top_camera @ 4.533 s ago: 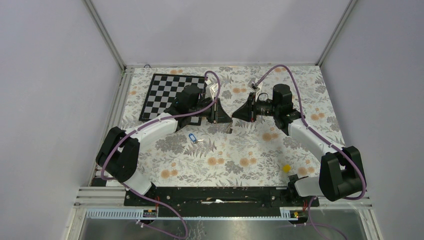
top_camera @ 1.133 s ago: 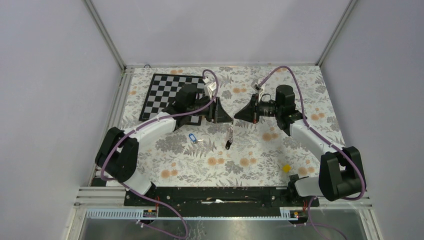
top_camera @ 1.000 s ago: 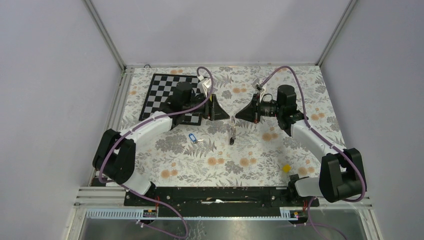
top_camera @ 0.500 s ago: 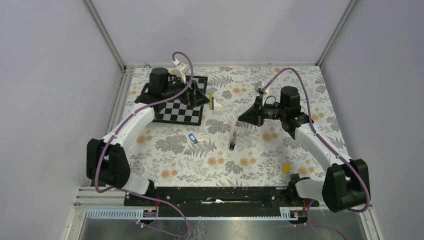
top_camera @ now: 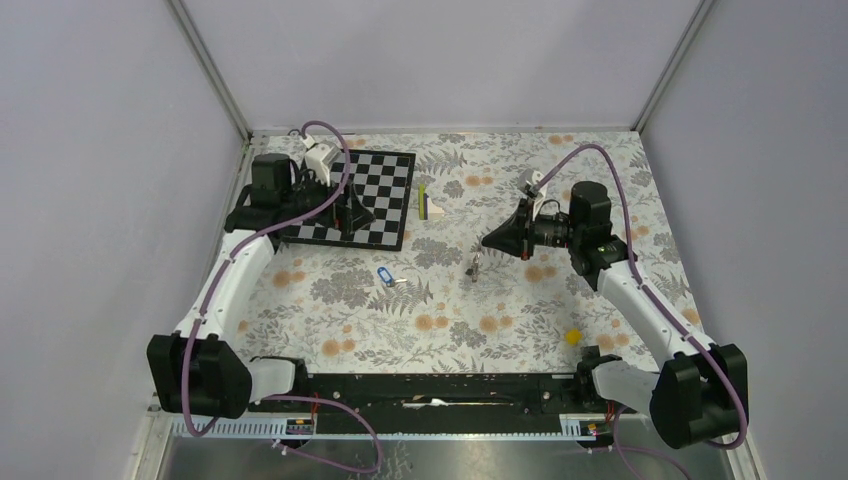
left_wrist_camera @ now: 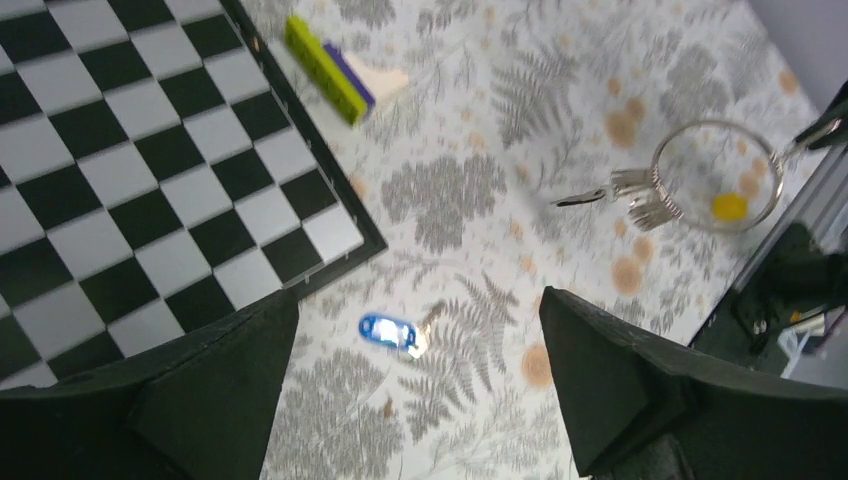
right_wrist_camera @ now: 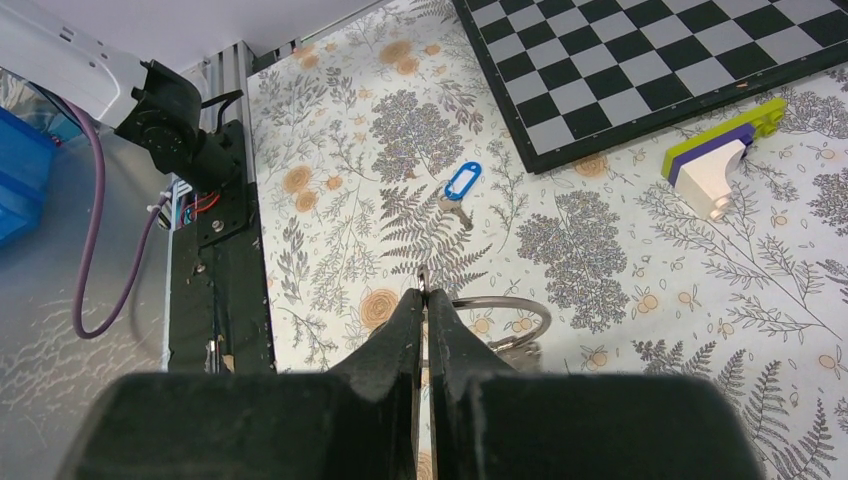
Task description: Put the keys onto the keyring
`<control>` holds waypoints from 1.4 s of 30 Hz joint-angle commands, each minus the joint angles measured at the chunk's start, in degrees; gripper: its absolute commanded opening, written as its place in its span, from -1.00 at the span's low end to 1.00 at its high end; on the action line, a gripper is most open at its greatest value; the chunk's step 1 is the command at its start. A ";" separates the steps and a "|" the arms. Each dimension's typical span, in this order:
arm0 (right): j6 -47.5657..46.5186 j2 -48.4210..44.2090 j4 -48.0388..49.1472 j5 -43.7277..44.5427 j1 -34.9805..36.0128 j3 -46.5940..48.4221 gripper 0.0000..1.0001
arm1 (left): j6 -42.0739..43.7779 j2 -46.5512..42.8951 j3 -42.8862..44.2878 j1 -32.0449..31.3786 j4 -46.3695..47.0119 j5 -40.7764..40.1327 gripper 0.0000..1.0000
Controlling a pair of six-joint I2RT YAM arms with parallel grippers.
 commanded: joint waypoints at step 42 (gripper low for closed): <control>-5.35 0.08 -3.19 -2.56 -3.61 0.48 -1.00 | 13.39 29.31 -1.07 -13.22 -13.02 -9.30 -0.09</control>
